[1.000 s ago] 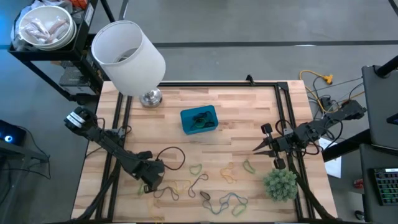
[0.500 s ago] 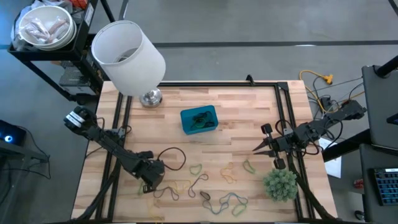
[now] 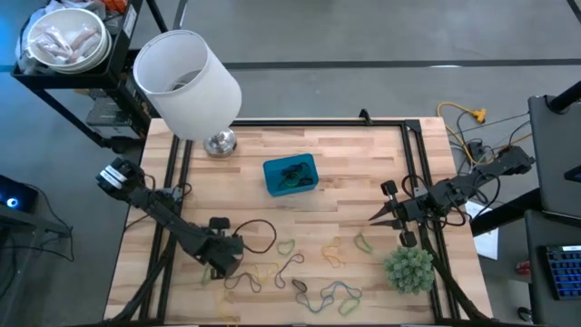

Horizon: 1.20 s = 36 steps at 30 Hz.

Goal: Pick and place rubber bands into bin
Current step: Put the blue rubber band into the blue bin

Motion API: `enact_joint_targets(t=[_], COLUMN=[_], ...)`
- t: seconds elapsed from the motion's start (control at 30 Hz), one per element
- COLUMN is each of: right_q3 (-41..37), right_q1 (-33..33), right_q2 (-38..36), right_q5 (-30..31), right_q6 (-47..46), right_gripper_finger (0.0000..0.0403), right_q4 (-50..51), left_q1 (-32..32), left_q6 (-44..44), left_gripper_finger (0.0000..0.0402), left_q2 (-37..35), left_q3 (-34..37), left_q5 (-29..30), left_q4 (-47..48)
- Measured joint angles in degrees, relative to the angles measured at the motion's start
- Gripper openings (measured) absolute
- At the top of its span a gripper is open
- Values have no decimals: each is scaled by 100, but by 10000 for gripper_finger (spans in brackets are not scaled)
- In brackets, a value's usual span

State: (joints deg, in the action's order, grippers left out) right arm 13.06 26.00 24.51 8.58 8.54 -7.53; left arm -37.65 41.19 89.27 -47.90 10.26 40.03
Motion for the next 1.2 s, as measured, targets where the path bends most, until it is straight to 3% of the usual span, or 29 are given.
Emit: enact_joint_targets(t=[0.67, 1.0, 1.2], right_q3=[0, 0, 0], right_q1=[0, 0, 2], right_q2=[0, 1, 2], right_q5=[0, 0, 0], right_q6=[0, 0, 0], right_gripper_finger=[47, 47, 47], right_q4=[0, 0, -2], left_q1=[-79, -81, -48], left_q6=[38, -22, -542], left_gripper_finger=[0, 0, 0], left_q2=[-15, -18, -24], left_q3=[-634, -1006, -1180], left_q5=[1290, 2575, 3583], left_q4=[1538, 2119, 2116])
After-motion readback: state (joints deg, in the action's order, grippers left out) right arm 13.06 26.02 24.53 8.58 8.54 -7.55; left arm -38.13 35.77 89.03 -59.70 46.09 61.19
